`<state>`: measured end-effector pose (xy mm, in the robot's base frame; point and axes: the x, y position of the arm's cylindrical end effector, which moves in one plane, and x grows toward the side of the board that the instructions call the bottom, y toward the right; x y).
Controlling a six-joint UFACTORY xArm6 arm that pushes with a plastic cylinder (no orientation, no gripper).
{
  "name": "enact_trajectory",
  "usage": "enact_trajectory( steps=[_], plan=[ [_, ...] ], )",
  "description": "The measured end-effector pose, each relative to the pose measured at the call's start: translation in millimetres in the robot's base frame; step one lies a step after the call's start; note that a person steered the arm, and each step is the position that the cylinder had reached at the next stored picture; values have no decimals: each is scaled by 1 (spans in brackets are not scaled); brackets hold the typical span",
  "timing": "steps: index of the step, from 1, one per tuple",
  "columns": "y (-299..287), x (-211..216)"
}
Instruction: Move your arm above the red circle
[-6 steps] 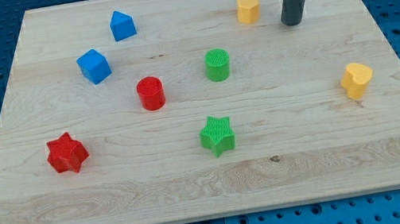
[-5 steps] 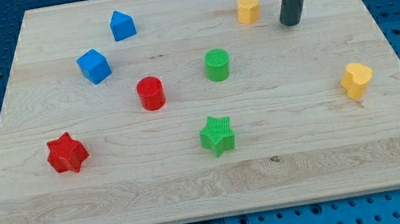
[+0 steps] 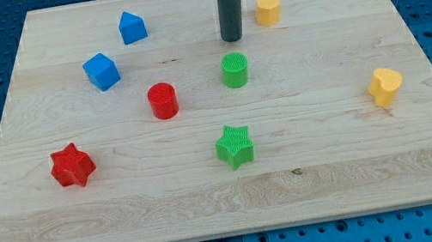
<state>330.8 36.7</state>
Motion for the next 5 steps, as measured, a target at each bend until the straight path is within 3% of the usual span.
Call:
enact_trajectory(
  steps=[4, 5],
  plan=[
    [-31, 35],
    [-81, 35]
  ],
)
